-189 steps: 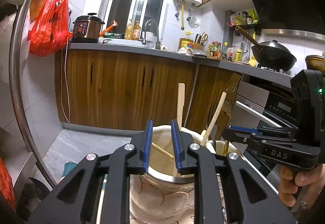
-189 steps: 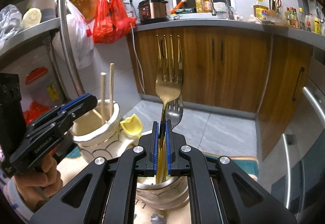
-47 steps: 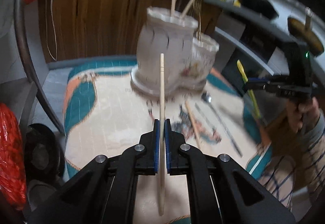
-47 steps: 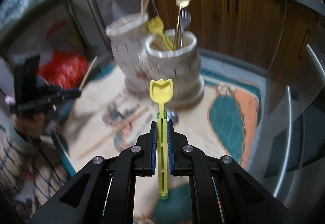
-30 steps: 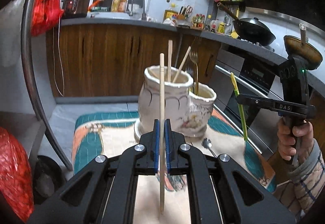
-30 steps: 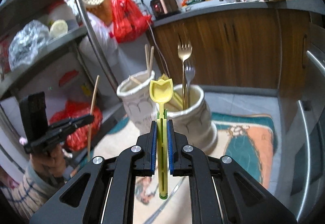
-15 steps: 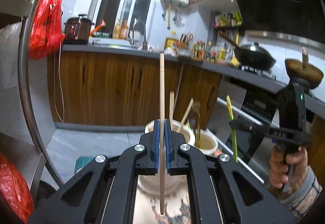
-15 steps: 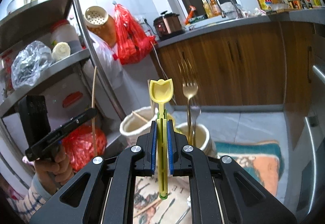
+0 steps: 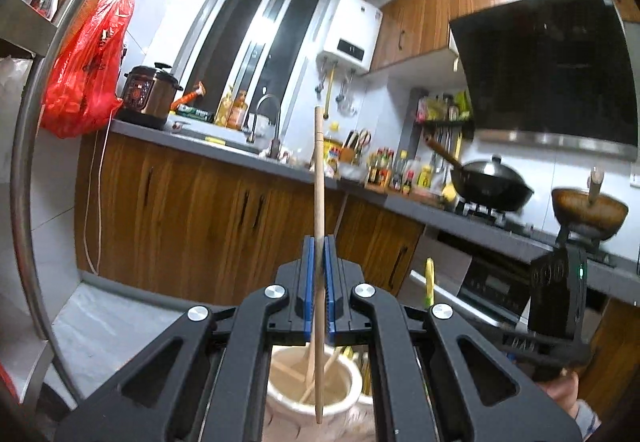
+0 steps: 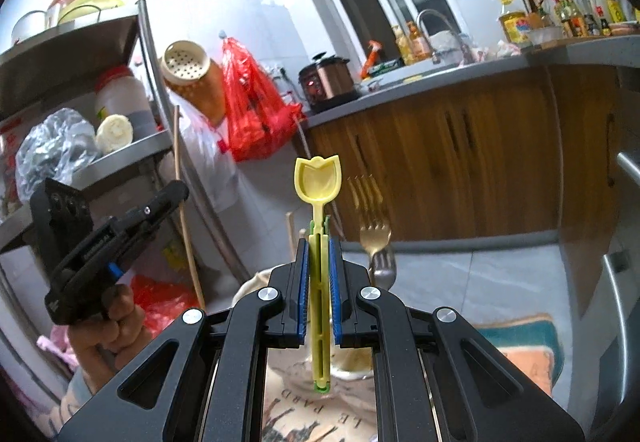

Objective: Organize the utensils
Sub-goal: 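Lift the chopstick and yellow spoon and drop them into the ceramic holder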

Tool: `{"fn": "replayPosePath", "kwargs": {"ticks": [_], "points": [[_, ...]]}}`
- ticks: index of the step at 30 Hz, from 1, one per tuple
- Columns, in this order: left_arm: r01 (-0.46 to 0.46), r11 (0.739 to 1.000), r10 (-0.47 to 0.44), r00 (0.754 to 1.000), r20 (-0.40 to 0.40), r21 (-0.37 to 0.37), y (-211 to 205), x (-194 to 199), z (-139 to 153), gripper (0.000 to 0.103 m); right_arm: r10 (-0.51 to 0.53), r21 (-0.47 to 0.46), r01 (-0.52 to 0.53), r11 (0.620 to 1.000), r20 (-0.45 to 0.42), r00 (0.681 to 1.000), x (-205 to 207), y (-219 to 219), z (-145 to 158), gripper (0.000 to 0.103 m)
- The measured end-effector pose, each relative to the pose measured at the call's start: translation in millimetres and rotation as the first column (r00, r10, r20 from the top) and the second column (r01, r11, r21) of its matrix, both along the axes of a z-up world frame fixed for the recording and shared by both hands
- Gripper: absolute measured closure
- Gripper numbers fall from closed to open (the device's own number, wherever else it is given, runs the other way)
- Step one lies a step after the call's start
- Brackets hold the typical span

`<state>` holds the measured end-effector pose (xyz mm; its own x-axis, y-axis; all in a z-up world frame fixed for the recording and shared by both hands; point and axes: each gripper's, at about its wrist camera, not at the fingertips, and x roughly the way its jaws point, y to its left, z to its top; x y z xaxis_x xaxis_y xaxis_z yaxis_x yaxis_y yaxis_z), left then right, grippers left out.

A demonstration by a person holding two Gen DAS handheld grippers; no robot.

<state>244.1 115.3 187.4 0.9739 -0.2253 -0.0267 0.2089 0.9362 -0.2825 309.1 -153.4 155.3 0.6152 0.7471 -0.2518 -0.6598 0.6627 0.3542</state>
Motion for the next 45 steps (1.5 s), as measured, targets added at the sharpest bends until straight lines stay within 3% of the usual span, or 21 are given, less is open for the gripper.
{"fn": "replayPosePath", "kwargs": {"ticks": [8, 19, 34, 45], "points": [[-0.029, 0.997, 0.033, 0.998, 0.050, -0.076, -4, 21, -18, 0.099, -0.081, -0.041, 0.085, 0.996, 0.076, 0.994, 1, 12, -7, 0.093], [-0.022, 0.999, 0.023, 0.999, -0.023, 0.034, -26, 29, -58, 0.099, -0.126, -0.116, 0.145, 0.983, 0.156, 0.980, 1, 21, -31, 0.093], [-0.044, 0.987, 0.068, 0.985, -0.159, 0.154, -36, 20, -78, 0.098, -0.107, -0.254, 0.125, 0.959, 0.083, 0.991, -8, 26, -57, 0.093], [-0.069, 0.972, 0.112, 0.977, -0.182, 0.226, -44, 25, -78, 0.098, -0.124, -0.289, 0.138, 0.947, 0.065, 0.990, -1, 27, -62, 0.092]]}}
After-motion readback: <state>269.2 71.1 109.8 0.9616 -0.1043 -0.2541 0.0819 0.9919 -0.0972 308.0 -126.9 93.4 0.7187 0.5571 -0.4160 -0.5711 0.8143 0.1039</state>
